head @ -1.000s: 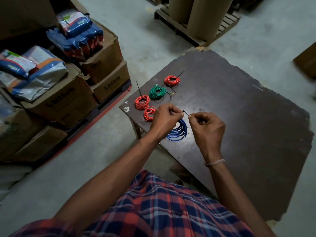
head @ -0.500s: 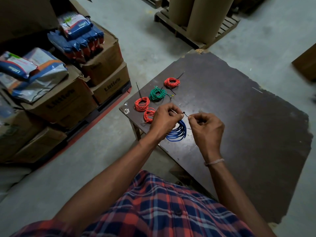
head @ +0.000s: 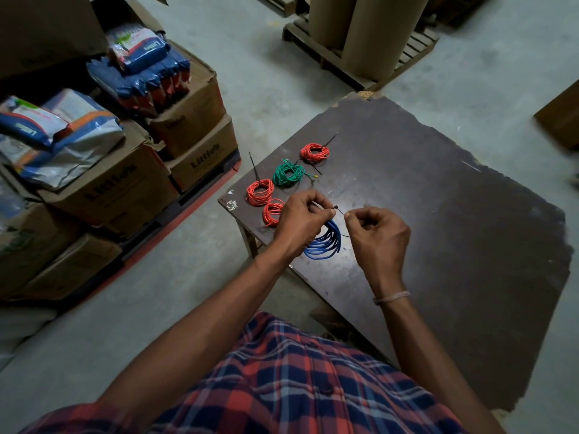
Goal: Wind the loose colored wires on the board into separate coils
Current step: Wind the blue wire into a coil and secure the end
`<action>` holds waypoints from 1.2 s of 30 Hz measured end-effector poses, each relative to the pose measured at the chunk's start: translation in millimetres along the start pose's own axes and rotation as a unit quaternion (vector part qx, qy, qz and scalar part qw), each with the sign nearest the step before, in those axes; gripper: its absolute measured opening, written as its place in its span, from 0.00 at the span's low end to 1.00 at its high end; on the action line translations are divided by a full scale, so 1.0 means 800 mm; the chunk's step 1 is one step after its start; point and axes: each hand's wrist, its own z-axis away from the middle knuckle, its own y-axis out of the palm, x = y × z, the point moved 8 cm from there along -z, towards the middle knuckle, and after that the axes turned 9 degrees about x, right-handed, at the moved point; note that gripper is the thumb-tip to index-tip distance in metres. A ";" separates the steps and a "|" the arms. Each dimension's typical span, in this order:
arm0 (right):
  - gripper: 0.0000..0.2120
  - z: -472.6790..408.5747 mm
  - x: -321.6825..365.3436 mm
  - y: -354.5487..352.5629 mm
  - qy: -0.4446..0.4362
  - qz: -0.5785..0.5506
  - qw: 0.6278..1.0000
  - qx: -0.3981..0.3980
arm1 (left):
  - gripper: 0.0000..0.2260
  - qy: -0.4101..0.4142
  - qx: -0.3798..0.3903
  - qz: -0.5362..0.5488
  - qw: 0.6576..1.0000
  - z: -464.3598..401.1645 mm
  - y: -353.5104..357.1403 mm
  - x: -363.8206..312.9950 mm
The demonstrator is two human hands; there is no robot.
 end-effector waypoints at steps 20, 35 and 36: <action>0.06 0.000 0.001 -0.003 0.027 0.013 1.000 -0.008 | 0.03 0.003 0.005 -0.003 1.000 0.001 -0.001 -0.003; 0.02 0.004 -0.012 0.001 0.024 -0.018 0.999 0.019 | 0.02 0.007 0.006 -0.014 1.000 0.000 -0.009 -0.007; 0.02 0.005 -0.012 0.003 0.022 -0.020 0.999 0.023 | 0.02 0.008 0.008 -0.016 1.000 0.001 -0.010 -0.008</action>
